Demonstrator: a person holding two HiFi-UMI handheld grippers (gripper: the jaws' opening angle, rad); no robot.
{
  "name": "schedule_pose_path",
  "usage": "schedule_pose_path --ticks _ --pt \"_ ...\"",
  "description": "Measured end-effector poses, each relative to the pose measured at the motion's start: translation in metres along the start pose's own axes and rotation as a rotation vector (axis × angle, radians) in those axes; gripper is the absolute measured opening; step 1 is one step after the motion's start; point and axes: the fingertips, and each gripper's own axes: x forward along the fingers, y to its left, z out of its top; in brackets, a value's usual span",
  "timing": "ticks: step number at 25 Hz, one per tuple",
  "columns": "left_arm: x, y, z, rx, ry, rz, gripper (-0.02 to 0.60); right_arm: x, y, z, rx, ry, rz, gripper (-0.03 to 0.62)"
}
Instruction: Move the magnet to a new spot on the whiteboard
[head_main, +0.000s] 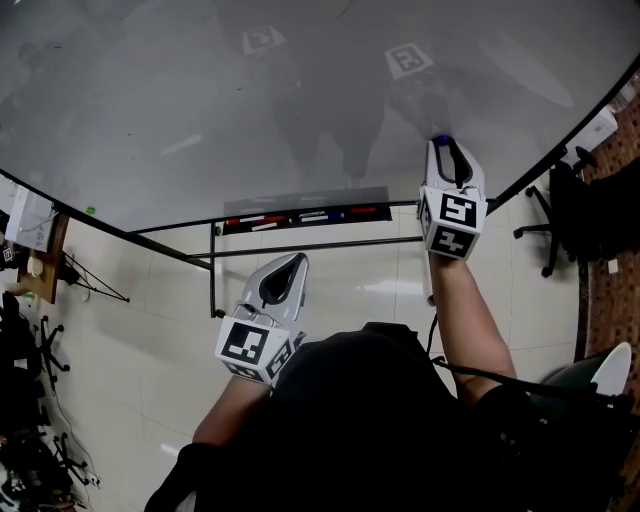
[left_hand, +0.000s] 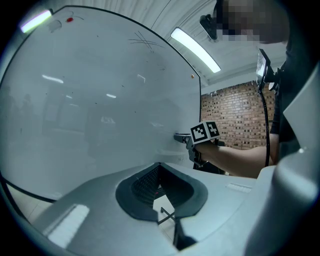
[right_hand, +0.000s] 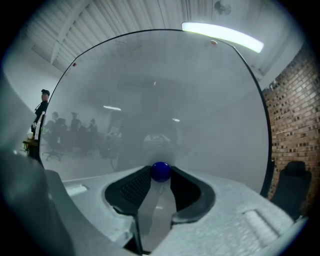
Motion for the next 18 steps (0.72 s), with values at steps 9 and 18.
schedule_pose_path --ticks 9,18 --pt "-0.024 0.014 -0.002 -0.007 -0.01 -0.004 0.014 -0.013 0.021 -0.001 0.051 0.015 0.071 0.11" --pt "-0.063 0.03 0.005 -0.021 -0.033 0.016 0.014 -0.065 0.088 0.026 0.302 -0.068 0.417 0.111"
